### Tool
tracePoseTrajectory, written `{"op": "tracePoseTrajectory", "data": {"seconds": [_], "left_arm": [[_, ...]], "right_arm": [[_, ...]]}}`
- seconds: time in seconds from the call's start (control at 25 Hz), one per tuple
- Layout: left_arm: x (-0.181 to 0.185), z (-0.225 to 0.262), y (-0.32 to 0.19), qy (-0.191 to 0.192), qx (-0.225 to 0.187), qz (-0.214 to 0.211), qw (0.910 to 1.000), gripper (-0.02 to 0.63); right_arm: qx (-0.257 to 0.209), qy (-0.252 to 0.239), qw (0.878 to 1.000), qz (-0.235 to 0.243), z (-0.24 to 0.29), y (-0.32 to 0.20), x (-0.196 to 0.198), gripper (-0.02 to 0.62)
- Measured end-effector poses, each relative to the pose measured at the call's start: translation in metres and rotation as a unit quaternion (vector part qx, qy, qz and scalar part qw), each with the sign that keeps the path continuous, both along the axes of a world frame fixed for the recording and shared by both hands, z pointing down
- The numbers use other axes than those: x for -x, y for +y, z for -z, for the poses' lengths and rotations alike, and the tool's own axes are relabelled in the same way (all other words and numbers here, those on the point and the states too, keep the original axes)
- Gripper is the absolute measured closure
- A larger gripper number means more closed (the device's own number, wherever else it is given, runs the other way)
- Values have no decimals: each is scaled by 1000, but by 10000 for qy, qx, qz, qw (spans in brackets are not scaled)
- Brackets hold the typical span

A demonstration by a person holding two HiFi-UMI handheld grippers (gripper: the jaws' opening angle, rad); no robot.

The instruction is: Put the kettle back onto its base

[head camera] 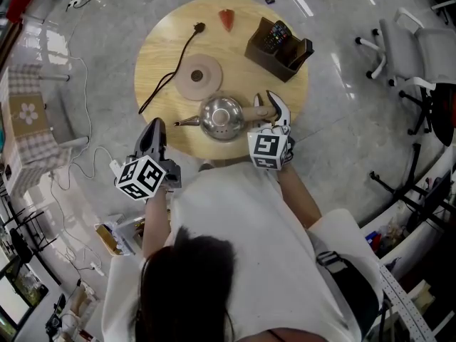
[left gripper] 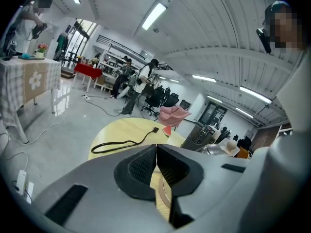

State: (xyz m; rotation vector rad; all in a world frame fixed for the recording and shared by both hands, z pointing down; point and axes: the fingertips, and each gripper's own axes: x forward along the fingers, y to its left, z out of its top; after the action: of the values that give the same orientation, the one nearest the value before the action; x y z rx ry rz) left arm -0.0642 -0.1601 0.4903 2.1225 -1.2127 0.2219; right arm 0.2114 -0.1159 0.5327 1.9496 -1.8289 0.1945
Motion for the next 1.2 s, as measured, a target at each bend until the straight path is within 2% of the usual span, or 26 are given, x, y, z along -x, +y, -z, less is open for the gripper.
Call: {"op": "tracePoseTrajectory", "data": {"seconds": [0.64,1.2], "left_arm": [[1,-8,5,-70,107,22,9999,578],[6,-12,4,-199,178,-70,9996,578]], "right_arm": [[66,-78,9999,-33,0,0,-2,505],[-250,-464,9985,-152,24,-11,4,508]]}}
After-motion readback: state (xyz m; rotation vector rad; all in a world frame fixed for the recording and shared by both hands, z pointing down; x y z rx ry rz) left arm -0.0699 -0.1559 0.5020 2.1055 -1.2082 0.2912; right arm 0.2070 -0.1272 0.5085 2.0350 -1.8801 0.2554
